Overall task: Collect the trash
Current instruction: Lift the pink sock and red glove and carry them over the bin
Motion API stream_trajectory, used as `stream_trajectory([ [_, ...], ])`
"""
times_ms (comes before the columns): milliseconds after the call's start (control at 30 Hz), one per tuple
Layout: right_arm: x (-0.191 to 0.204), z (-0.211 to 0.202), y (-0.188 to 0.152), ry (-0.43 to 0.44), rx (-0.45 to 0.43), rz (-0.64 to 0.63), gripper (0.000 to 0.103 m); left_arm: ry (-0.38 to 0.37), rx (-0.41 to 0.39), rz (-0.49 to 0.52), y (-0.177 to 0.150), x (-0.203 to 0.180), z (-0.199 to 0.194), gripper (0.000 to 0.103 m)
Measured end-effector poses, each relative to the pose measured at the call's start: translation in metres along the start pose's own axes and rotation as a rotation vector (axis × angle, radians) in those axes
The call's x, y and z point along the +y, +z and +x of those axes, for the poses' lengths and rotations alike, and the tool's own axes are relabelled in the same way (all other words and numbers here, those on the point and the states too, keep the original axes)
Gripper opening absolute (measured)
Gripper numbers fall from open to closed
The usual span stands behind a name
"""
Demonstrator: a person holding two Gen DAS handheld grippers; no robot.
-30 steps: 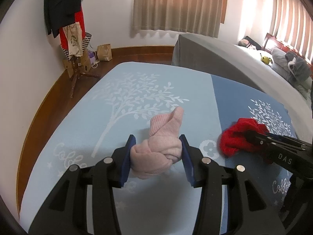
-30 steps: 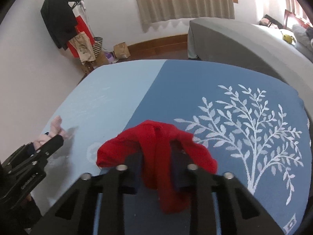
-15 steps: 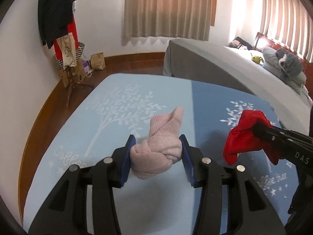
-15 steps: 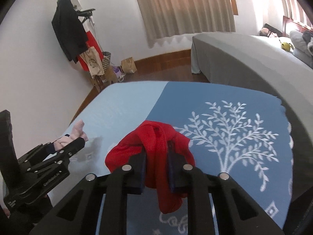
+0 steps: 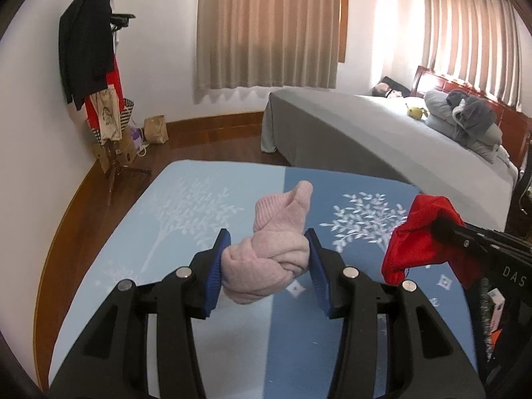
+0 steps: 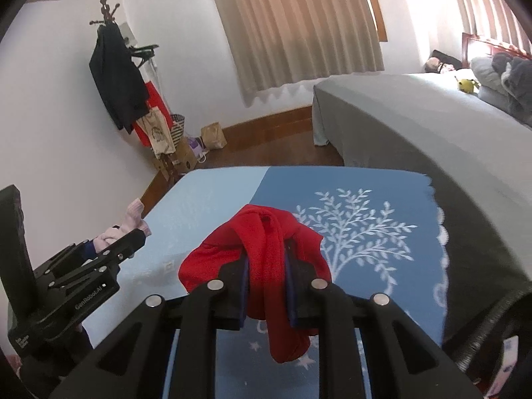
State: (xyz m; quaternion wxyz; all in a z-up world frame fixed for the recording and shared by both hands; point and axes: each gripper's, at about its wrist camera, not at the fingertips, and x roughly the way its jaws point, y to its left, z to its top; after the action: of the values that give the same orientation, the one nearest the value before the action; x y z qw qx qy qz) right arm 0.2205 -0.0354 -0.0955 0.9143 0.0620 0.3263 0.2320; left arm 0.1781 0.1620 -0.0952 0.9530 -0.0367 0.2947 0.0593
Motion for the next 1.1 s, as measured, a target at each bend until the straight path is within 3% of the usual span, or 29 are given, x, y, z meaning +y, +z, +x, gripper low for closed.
stream_trajectory([
  [533,-0.024,-0.098,-0.007,-0.049,-0.103,0.018,0.018,-0.089,-0.053,0.044,0.003,-0.058,-0.064,0.044],
  [1100,-0.049,-0.189,-0.03,-0.125,-0.184,0.037,0.018,-0.205,-0.077,0.109,-0.015,-0.121,-0.121,0.044],
])
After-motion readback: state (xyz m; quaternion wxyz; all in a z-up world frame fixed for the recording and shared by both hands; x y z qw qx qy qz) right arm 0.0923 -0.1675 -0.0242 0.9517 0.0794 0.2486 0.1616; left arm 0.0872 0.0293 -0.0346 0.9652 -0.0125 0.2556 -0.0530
